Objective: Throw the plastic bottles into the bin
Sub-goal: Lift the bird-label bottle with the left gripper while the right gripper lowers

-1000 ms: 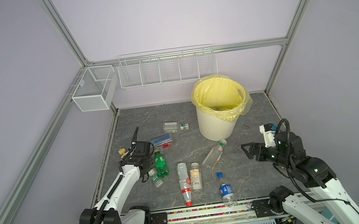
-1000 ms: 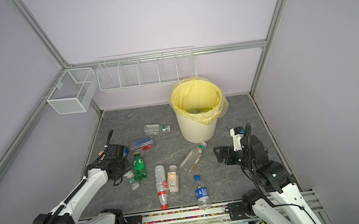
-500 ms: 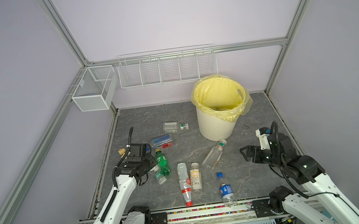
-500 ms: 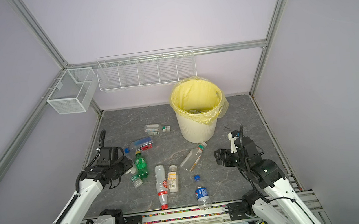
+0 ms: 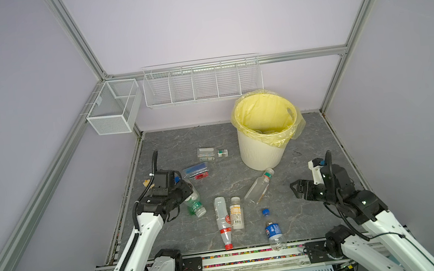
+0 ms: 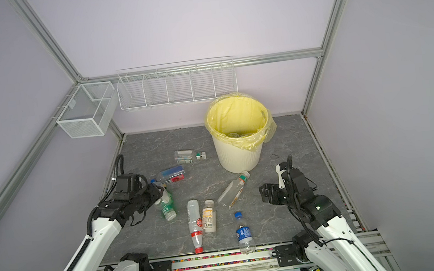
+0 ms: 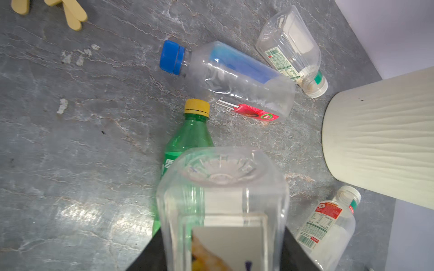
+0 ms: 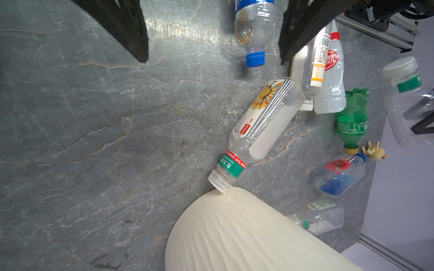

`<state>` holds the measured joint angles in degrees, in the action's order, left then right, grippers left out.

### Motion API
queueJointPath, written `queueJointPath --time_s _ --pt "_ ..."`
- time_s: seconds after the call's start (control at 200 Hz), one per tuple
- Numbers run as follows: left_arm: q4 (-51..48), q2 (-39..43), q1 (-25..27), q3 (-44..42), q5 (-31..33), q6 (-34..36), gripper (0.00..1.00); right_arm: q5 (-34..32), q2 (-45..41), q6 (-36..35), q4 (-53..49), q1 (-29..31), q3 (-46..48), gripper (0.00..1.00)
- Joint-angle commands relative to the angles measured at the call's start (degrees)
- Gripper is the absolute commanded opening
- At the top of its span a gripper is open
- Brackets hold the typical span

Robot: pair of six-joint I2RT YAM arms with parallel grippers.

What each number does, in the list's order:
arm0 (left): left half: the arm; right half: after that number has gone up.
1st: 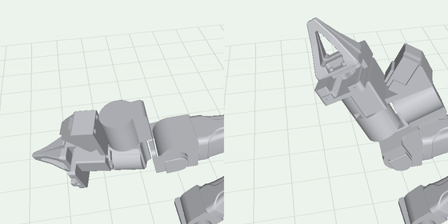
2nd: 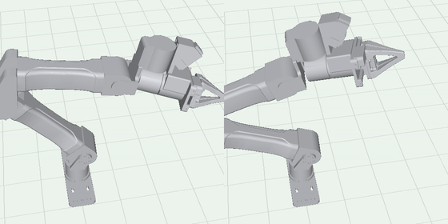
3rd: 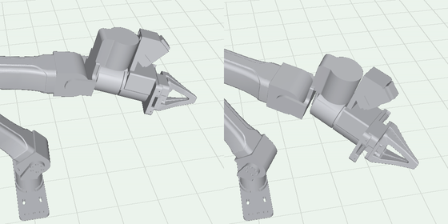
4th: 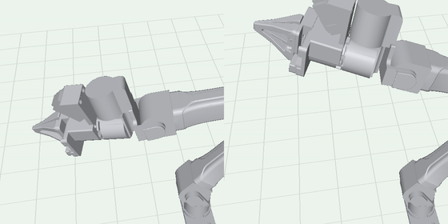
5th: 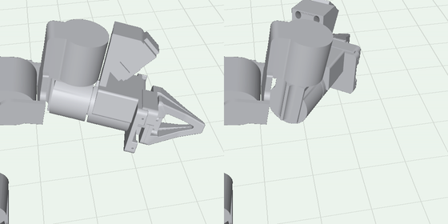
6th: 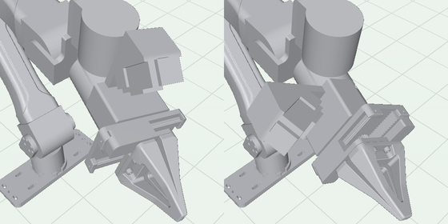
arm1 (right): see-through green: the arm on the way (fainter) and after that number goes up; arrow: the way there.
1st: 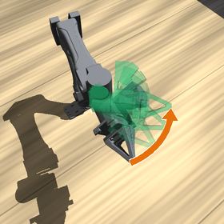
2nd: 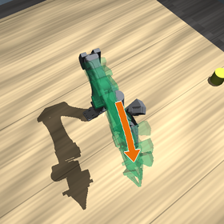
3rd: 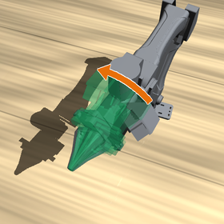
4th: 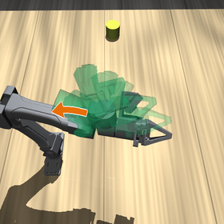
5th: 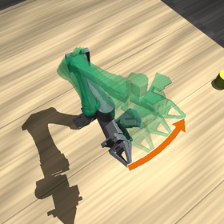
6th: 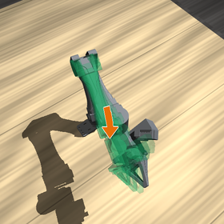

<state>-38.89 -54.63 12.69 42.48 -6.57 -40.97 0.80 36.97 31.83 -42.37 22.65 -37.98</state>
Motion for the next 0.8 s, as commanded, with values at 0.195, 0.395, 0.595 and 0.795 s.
queueJointPath --time_s 0.195,0.395,0.595,0.795 --pt "2.2 -1.5 -0.3 4.8 -7.0 -1.4 0.47 0.7 2.4 1.9 4.5 0.4 2.7 0.88" --pt "3.5 -1.5 -0.2 6.8 -10.0 -3.1 0.47 -0.1 4.6 2.3 5.6 0.5 3.8 0.88" --pt "8.1 -1.2 0.3 7.7 -12.7 -7.1 0.46 -0.1 6.2 3.6 7.4 0.5 5.5 0.88" --pt "8.9 -4.1 3.0 13.6 -13.3 -8.5 0.46 -1.1 6.4 3.6 7.4 0.6 4.9 0.88"
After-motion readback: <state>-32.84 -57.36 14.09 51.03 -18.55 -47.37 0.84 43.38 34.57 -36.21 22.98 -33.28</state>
